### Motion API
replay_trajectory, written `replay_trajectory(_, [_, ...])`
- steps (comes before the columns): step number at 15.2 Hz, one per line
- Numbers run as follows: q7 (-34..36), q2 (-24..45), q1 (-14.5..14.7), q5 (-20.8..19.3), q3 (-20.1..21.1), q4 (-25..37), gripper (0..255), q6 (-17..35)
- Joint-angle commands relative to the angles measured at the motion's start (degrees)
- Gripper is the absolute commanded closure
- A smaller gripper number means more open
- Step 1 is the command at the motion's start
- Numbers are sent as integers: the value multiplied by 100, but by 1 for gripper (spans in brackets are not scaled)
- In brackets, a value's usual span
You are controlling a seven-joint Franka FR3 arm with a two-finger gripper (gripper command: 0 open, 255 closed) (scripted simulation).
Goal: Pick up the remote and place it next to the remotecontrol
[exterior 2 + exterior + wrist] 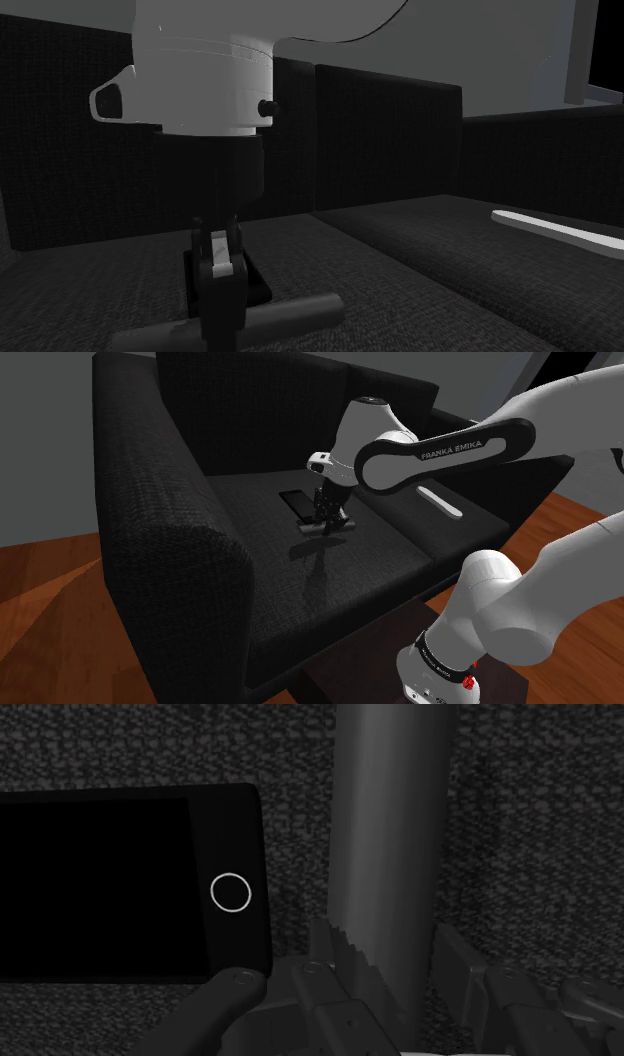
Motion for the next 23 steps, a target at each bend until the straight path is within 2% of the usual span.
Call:
replay_trajectory(1, [-2,-97,-3,4,23,77,255,-176])
replay_trajectory(15, [-48,-428,25,91,157,864,255,-1292])
replay_trajectory(23, [-841,-1662,-592,-459,-397,130,255,-1684])
